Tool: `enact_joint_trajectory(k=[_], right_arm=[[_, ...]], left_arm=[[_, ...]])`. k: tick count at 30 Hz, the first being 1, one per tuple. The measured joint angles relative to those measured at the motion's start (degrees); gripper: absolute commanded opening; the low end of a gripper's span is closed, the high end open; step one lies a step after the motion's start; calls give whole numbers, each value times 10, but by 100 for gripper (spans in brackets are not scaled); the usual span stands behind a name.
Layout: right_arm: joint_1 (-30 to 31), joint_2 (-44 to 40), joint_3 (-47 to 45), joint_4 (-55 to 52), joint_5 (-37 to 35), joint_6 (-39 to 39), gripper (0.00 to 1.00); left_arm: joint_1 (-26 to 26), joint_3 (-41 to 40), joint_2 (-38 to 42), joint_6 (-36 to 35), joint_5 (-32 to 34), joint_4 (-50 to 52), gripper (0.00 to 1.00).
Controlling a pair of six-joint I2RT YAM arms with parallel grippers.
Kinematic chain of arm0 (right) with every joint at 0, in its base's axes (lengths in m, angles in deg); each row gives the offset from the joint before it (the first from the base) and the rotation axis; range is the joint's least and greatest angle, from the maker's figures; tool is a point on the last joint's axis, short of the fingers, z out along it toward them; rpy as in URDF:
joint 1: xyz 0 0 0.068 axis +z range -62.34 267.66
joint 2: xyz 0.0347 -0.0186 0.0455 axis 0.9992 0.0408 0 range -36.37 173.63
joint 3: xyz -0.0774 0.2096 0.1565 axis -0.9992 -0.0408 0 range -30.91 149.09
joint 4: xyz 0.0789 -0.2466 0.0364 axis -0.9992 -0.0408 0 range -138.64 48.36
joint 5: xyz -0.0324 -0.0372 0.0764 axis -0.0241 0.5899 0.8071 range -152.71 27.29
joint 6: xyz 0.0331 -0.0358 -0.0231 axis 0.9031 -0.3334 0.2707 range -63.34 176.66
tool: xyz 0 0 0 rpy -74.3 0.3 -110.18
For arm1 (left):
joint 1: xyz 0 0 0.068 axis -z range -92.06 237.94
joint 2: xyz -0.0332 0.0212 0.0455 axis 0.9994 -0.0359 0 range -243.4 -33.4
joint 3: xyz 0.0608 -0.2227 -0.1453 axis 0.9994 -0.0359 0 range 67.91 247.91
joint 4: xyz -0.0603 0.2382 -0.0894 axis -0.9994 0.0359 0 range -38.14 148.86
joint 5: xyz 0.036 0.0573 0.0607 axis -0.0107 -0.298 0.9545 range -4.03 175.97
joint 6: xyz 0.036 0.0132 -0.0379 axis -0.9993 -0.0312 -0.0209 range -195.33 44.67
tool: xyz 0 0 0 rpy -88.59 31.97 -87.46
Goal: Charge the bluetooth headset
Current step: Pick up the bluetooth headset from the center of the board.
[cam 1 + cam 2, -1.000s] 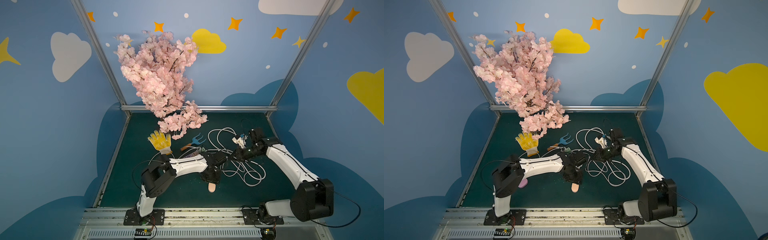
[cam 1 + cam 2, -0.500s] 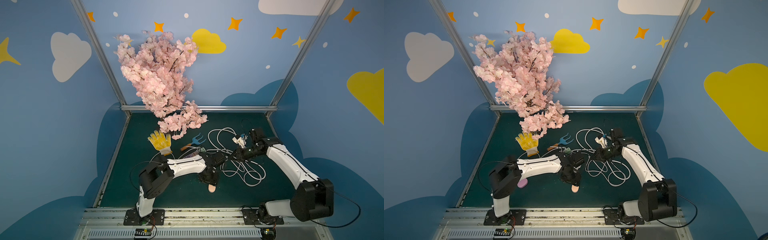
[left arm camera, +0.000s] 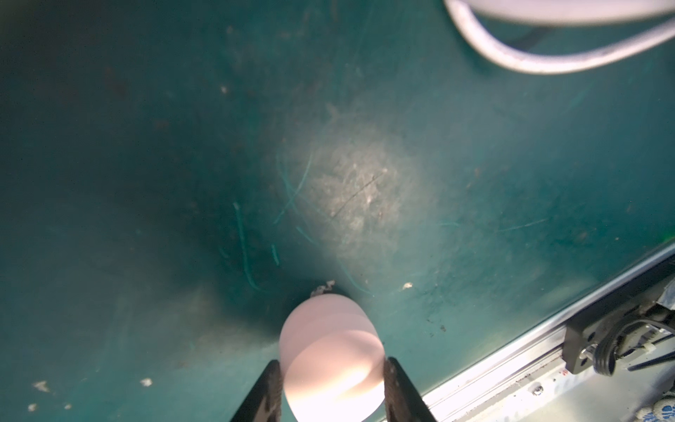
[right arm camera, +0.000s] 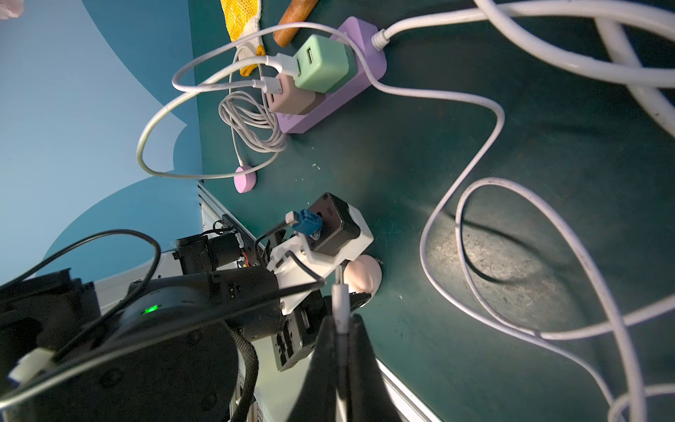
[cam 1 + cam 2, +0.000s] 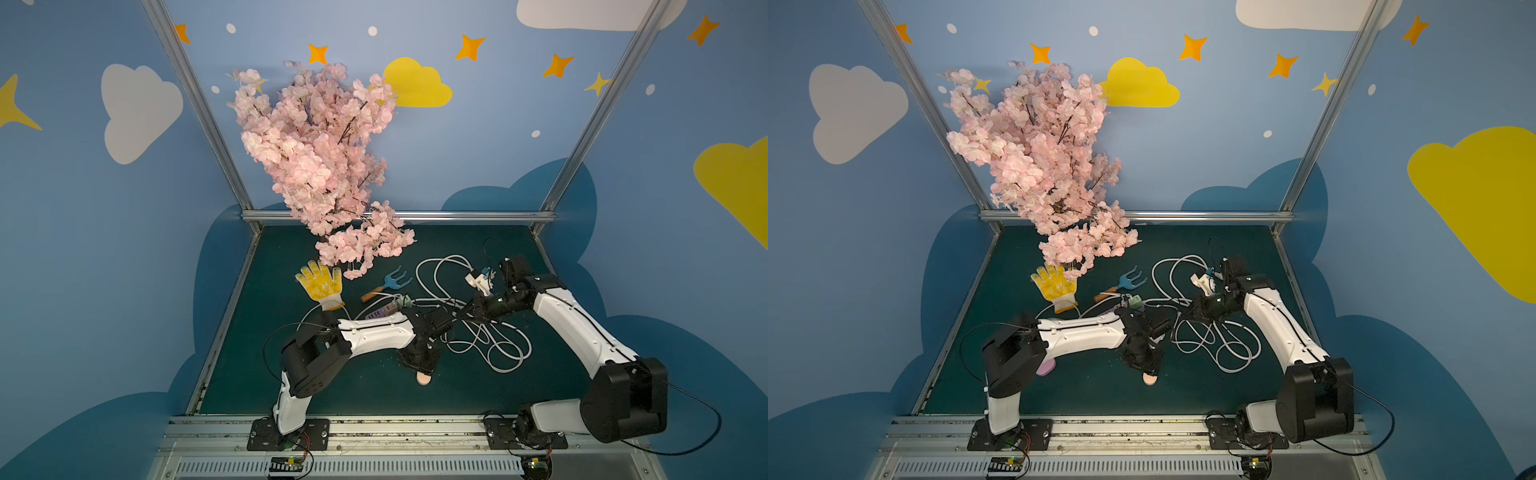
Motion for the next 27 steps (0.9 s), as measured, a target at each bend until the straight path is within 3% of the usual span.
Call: enact_joint_trajectory(k=[9,14,22,27], right_arm=[[-2,0,-2,0,0,0,0],[-3,0,-3,0,0,0,0],[-3,0,-3,0,0,0,0],[-3,0,-10,-1,-3,-1,0]], left_arm=[[0,0,-11,-7,-4,-3,60],[0,0,-14,-7,-10,-3,38],[-2,0,-14,-9,-14,-3,26],[-26,-50,29,-13,-40,-43,11]])
